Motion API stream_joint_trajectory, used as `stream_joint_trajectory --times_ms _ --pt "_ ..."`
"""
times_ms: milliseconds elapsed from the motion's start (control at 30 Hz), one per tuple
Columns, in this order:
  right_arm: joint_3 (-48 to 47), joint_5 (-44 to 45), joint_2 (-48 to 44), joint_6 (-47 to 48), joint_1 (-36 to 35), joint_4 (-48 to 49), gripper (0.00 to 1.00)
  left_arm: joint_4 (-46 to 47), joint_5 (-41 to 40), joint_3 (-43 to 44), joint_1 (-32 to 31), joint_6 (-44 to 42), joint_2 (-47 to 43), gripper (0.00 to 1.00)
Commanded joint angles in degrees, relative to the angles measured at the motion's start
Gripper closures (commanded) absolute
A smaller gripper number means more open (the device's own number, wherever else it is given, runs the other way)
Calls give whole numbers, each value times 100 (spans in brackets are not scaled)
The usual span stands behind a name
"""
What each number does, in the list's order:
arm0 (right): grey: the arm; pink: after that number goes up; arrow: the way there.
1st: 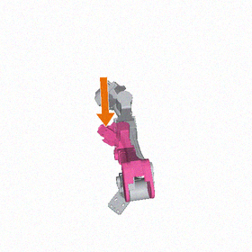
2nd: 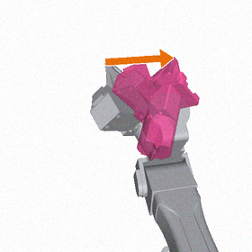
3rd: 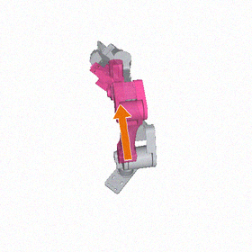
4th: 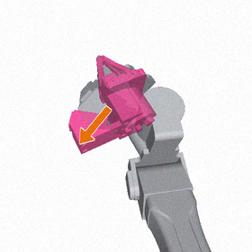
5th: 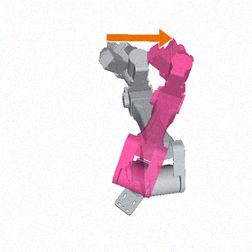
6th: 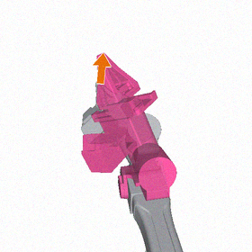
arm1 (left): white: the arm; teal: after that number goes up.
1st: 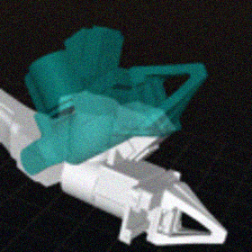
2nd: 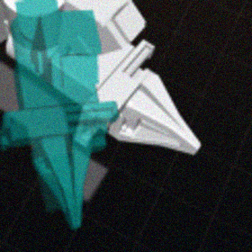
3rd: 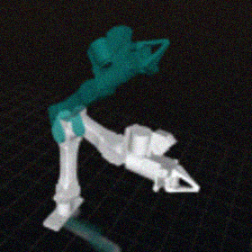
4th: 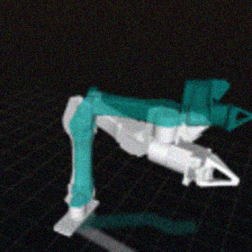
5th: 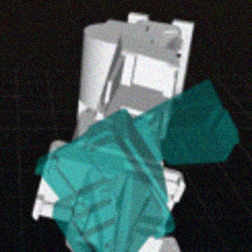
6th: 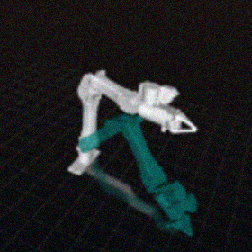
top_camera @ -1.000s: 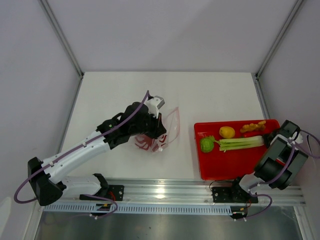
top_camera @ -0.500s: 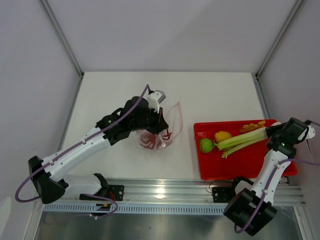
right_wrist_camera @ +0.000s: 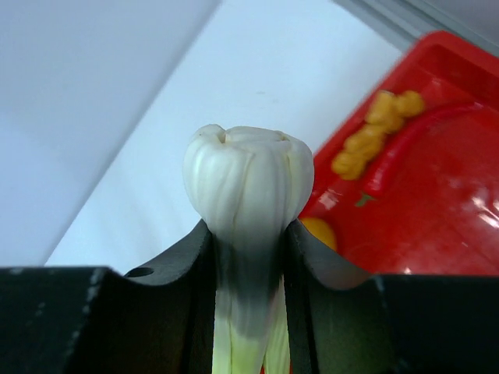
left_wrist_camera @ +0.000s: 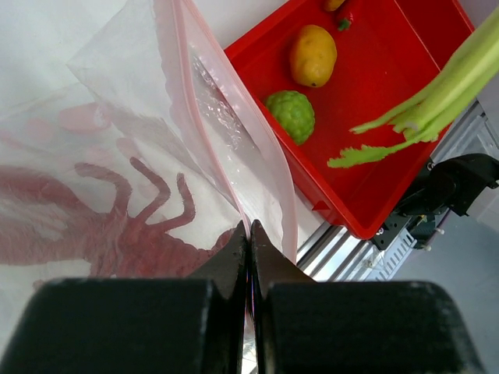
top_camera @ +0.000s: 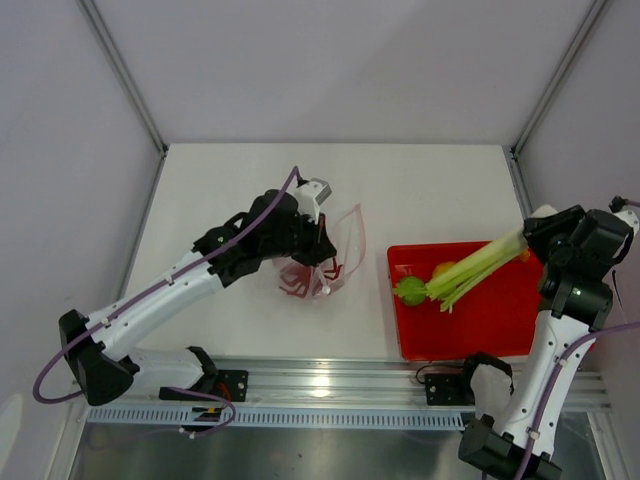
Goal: Place the food in the zip-top bag and seal the zipper
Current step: Pick up the fake vegetable from the bin.
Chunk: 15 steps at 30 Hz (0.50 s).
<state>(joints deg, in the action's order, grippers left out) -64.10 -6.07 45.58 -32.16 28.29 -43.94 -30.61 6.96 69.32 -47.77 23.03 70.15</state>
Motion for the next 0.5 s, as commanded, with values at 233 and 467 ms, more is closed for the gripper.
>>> stream_joint_trajectory --times_ms 233,467 --pt "-1122 -809 144 -404 -1466 570 100 -6 385 591 136 132 271 99" --pt "-1412 288 416 -546 -2731 1466 100 -68 482 539 128 149 262 100"
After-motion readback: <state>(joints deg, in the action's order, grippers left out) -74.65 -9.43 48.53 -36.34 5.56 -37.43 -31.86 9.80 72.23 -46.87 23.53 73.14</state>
